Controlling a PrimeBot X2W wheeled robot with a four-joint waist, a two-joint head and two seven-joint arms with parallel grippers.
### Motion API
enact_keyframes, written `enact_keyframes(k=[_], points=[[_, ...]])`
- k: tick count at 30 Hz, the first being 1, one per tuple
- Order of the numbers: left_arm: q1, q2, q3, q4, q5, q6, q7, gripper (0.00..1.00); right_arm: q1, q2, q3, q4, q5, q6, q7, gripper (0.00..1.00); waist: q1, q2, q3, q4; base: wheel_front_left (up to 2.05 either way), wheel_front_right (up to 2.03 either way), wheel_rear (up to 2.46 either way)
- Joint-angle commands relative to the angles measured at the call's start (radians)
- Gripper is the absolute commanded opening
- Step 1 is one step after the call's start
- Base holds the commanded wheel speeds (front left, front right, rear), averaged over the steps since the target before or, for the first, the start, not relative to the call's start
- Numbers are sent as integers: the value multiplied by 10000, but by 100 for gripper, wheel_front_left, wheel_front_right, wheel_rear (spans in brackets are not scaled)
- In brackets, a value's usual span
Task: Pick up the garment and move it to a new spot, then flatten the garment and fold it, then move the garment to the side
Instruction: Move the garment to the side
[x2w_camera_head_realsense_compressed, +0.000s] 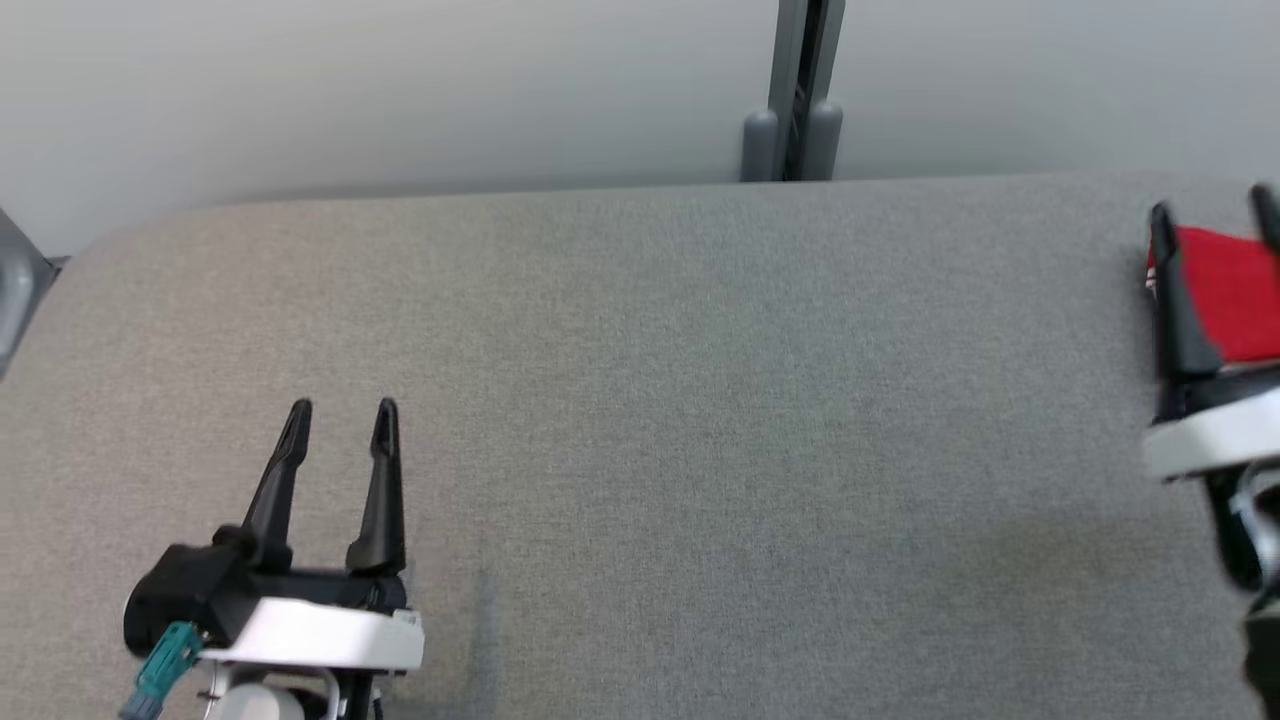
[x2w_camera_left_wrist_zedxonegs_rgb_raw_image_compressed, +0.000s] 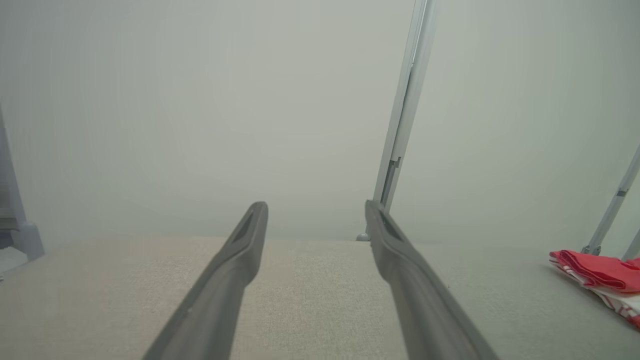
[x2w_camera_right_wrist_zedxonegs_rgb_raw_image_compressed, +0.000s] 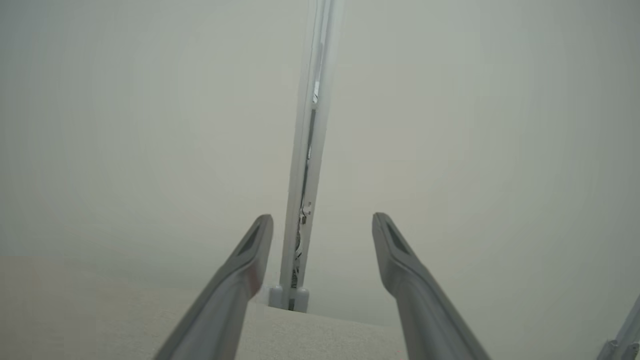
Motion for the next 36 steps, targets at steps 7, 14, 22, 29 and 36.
enact_keyframes(k=[7, 14, 22, 29, 36], points=[[807, 47, 144, -81, -41, 12, -5, 100, 1926, 1623, -144, -1197, -538, -9, -42, 100, 0, 0, -653, 242, 0, 0, 0], [1208, 50, 69, 295, -322, 200, -6, 100, 3136, 2378, -132, -1848, -1340, -7, -43, 100, 0, 0, -947, 318, 0, 0, 0], [1423, 46, 159, 378, -185, 240, -5, 100, 3767, 2616, 290, -1967, -1725, -7, -34, 100, 0, 0, -1005, 298, 0, 0, 0], [1487, 47, 10, 400, -45, 116, -5, 100, 3943, 2643, 183, -1993, -1503, -7, -34, 100, 0, 0, -998, 309, 0, 0, 0], [1517, 47, -98, 305, -41, 206, -5, 100, 3878, 2645, 169, -1961, -1352, -7, -34, 100, 0, 0, -958, 266, 0, 0, 0]])
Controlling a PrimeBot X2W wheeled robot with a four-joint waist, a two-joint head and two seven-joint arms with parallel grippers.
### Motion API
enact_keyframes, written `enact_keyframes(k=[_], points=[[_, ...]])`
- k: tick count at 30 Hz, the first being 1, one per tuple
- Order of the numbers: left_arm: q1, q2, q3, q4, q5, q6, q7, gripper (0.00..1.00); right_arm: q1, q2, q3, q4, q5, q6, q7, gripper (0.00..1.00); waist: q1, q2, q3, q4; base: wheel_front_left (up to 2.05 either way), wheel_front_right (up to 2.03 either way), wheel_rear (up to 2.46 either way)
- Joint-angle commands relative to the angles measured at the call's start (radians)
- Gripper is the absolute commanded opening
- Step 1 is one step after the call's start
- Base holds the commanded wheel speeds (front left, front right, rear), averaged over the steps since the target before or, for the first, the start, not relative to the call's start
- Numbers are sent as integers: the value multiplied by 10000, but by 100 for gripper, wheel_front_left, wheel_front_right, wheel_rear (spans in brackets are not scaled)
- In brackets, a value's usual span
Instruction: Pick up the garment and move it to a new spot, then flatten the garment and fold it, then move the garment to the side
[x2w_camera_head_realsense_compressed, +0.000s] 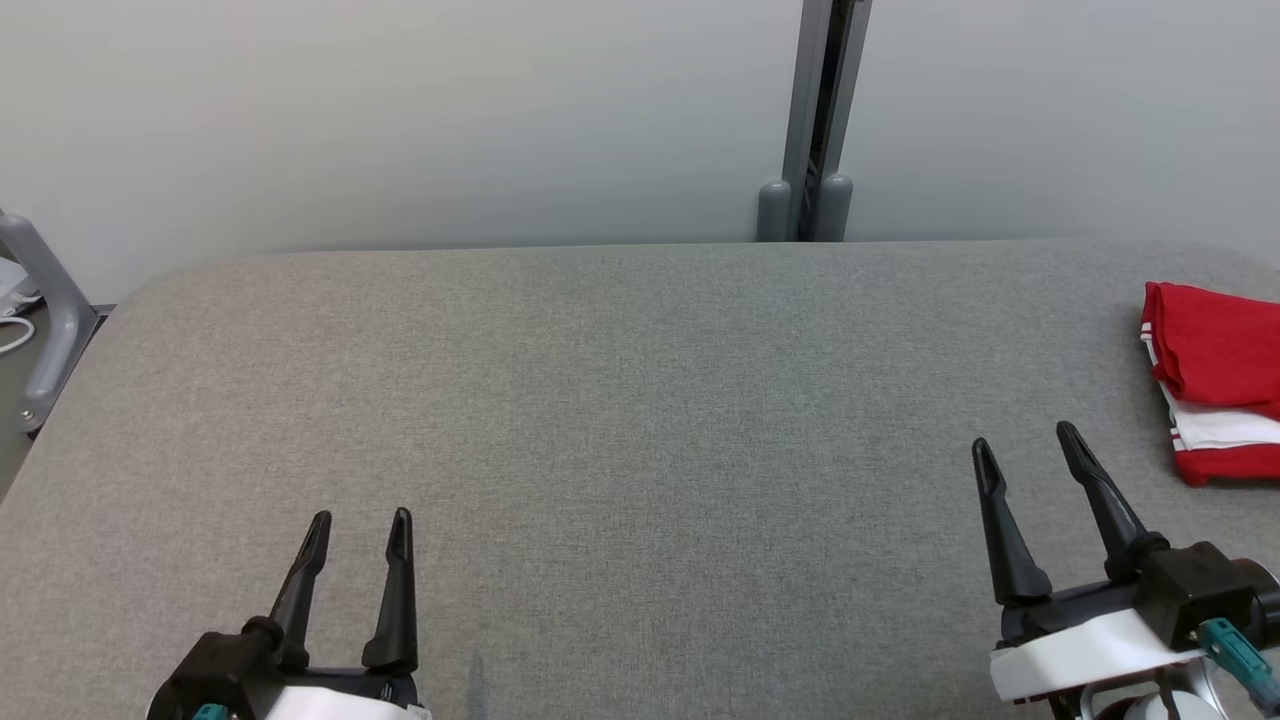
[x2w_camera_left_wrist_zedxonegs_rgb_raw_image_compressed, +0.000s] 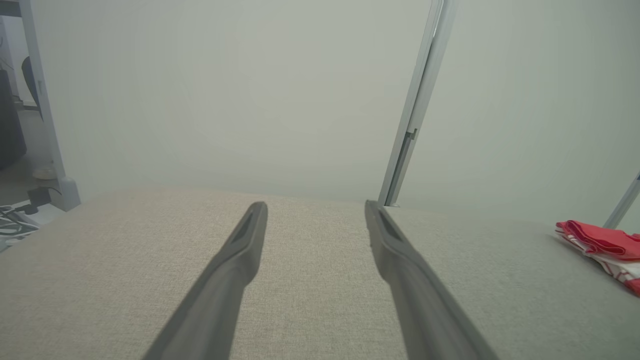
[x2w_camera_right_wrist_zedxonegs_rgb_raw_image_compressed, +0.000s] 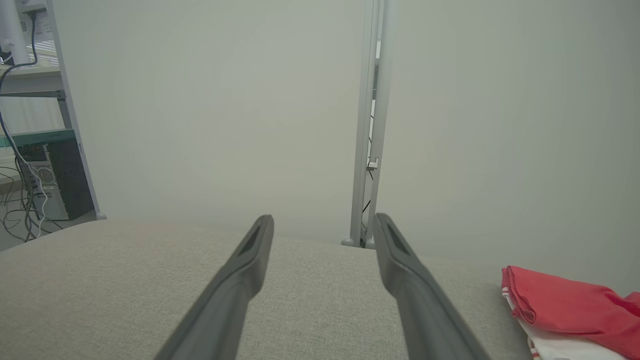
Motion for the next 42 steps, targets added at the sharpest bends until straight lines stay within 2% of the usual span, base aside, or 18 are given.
enact_keyframes(k=[1, 17, 42], points=[[15, 46, 10, -52, -23, 74, -5, 100, 33, -20, -23, -23, 83, -5, -21, 100, 0, 0, 9, -14, 0, 0, 0], [-63, 47, -60, 174, -174, -19, -5, 100, 68, -24, -161, 123, 289, -5, -19, 100, 0, 0, 66, -115, 0, 0, 0], [-183, 47, -169, 372, -450, 135, -5, 100, 10, -23, -213, 230, 169, -5, -18, 100, 0, 0, 82, -102, 0, 0, 0]])
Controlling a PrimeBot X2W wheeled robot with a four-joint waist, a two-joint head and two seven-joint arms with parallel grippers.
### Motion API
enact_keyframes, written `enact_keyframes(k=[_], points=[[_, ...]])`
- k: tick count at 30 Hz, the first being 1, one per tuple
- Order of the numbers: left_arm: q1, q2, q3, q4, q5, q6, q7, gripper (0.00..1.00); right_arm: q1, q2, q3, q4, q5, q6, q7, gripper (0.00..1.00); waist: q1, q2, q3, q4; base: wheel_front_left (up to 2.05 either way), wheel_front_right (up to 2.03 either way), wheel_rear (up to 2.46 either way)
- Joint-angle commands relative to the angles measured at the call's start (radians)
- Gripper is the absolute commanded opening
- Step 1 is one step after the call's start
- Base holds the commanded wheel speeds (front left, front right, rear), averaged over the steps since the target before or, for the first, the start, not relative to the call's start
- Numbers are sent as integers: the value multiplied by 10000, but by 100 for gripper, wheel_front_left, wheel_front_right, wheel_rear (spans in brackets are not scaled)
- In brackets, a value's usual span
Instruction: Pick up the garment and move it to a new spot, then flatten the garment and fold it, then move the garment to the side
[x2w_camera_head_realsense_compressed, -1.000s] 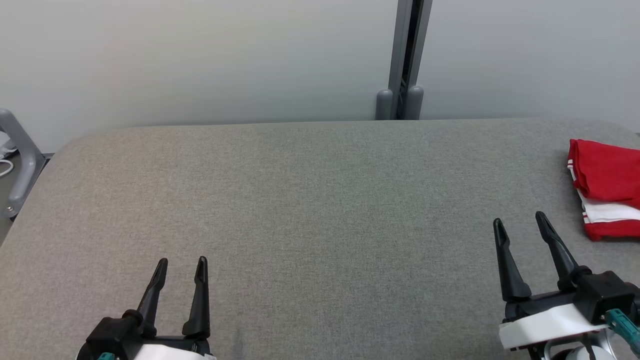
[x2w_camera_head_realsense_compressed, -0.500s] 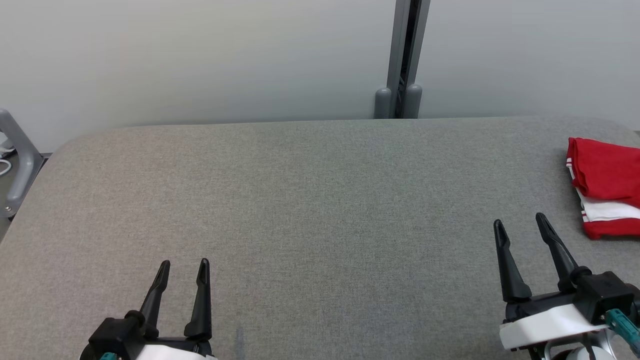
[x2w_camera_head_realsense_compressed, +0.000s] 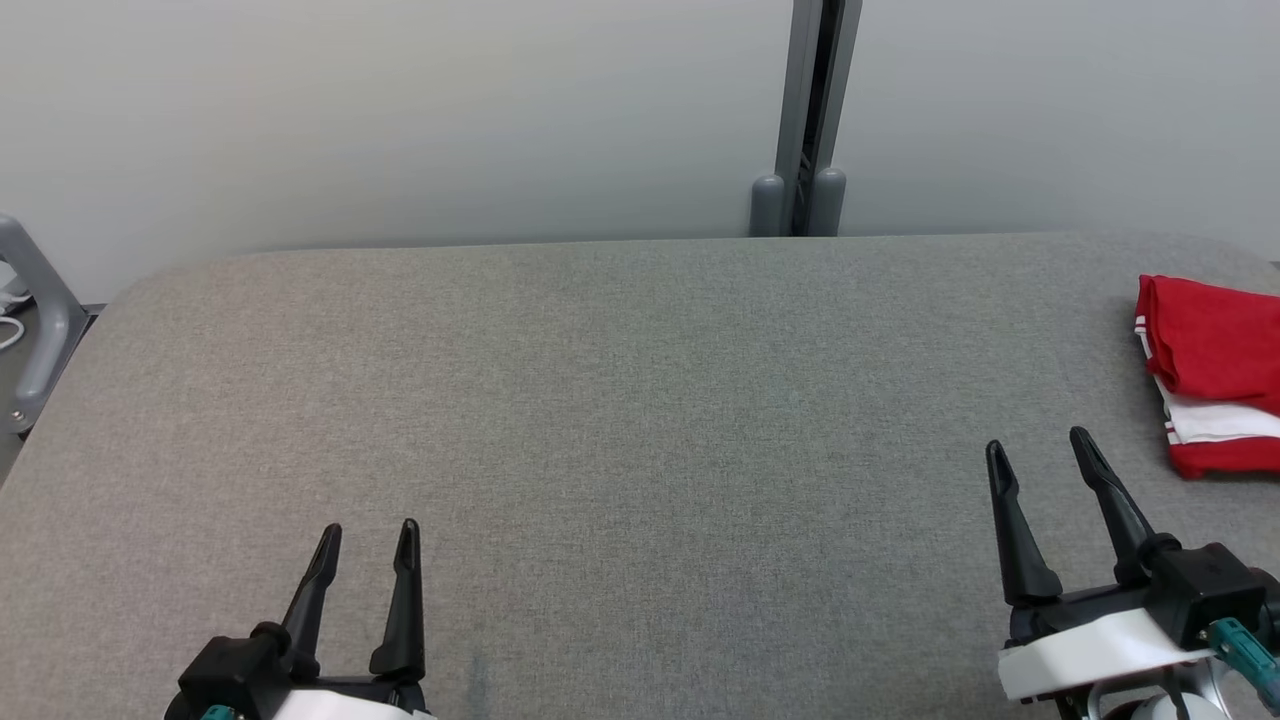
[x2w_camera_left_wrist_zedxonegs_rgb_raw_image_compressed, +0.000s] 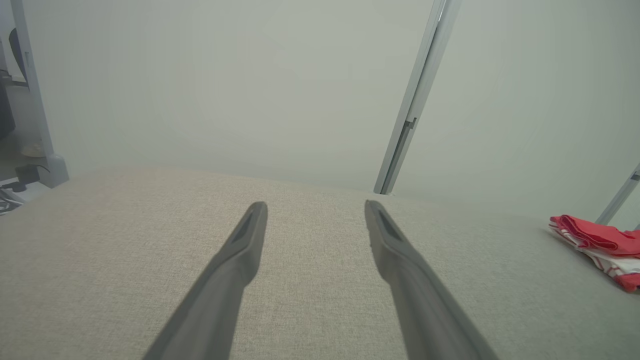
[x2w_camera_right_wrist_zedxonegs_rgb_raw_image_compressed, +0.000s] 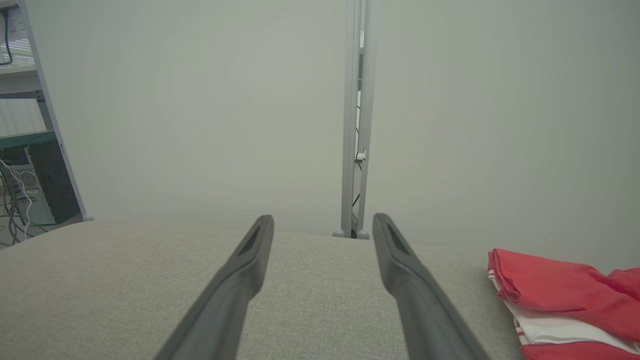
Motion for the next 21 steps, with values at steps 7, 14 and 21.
enact_keyframes(k=[7, 14, 21], points=[[-135, 47, 80, -23, -152, 47, -5, 100, 40, -30, 18, -2, -73, -5, -14, 100, 0, -1, -5, 35, 0, 0, 0], [93, -21, 53, 117, -283, 80, 5, 0, 69, 38, 104, 160, -4, 0, -1, 0, 0, -1, -10, 66, 0, 0, 0], [96, -60, 3, 447, -1085, 21, 168, 0, 222, 96, -127, 472, 940, 0, 319, 0, 0, -1, -6, 35, 0, 0, 0]])
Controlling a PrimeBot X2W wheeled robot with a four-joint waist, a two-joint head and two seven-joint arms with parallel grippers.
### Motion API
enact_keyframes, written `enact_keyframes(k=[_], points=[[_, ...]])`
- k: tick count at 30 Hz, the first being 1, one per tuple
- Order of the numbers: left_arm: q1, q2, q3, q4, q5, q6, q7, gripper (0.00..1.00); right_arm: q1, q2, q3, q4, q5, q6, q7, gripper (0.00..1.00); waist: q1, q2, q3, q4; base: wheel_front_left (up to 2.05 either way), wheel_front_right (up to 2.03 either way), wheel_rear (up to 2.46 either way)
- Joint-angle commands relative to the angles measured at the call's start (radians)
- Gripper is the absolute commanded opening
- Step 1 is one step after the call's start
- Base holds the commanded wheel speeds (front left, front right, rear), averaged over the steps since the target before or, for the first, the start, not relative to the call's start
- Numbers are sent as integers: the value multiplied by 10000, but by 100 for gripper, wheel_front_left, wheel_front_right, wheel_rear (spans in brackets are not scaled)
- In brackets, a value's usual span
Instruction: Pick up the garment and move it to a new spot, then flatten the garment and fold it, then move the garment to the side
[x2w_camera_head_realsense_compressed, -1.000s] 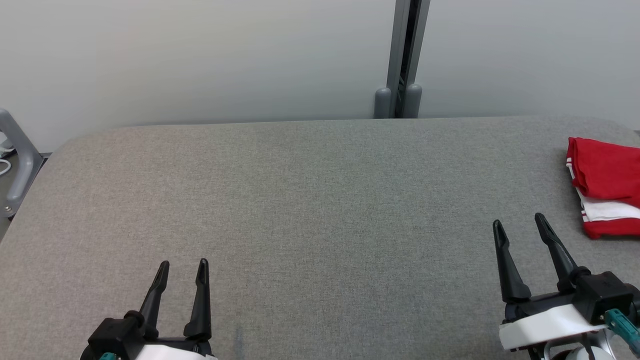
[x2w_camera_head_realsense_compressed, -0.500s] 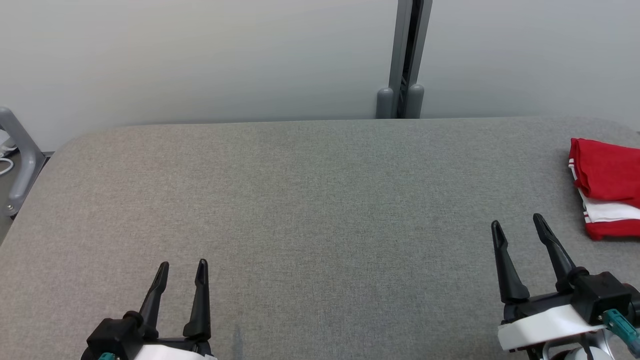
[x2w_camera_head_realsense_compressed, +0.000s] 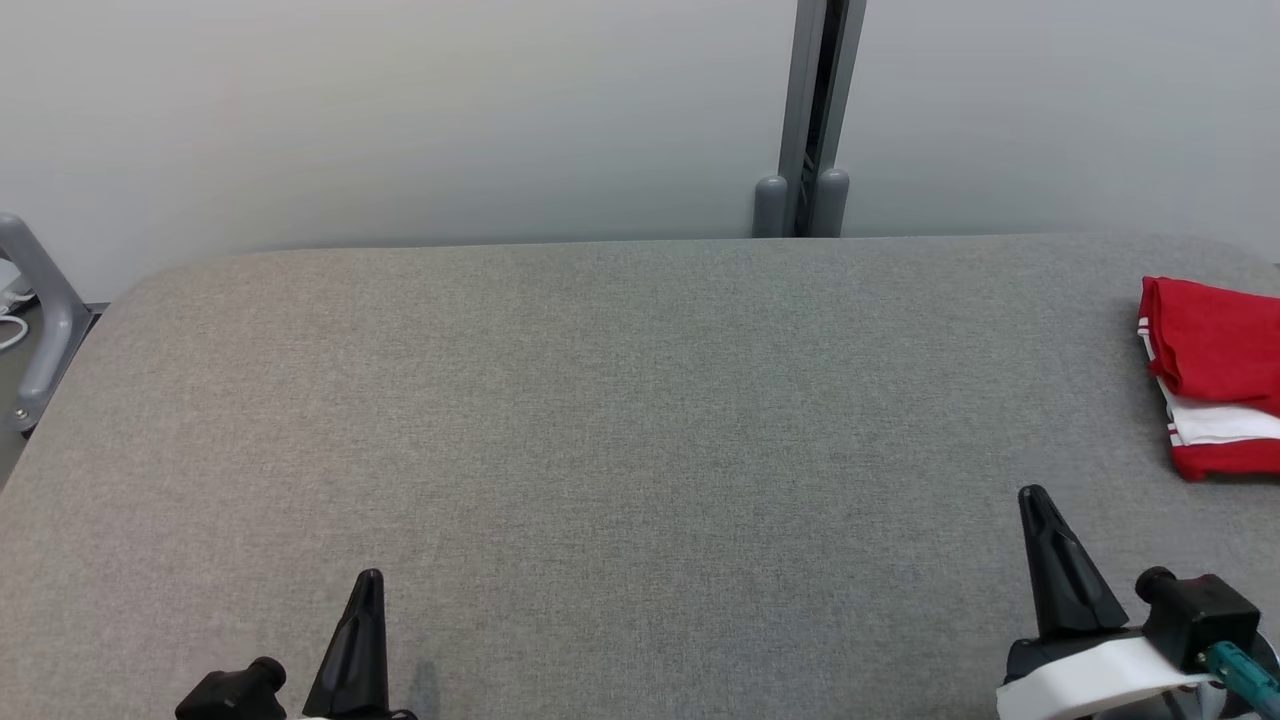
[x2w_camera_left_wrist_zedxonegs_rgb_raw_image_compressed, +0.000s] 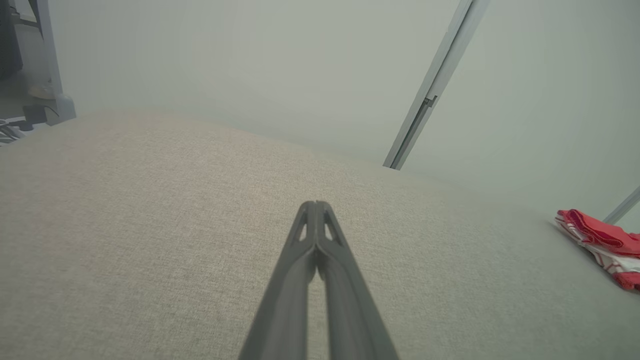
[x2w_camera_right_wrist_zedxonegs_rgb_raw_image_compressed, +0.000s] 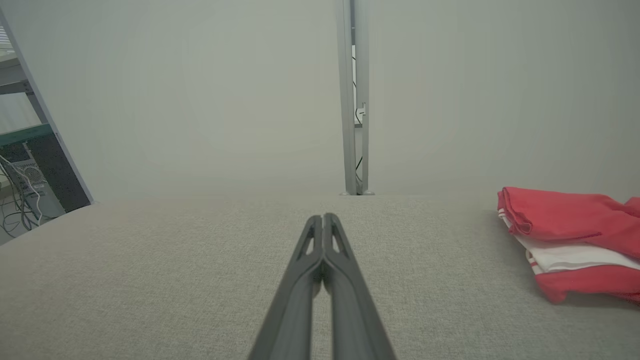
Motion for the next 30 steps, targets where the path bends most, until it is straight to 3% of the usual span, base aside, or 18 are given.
enact_keyframes(k=[1, 30], points=[[-305, 24, 0, -109, -402, -65, 57, 0, -193, -44, -162, -133, 477, 0, 129, 0, 0, 0, 1, -11, 0, 0, 0], [-1407, 57, -101, 439, -4633, -422, 921, 0, -275, -92, -1357, -103, 5409, -1, 1659, 0, 0, 0, 30, -195, 0, 0, 0]])
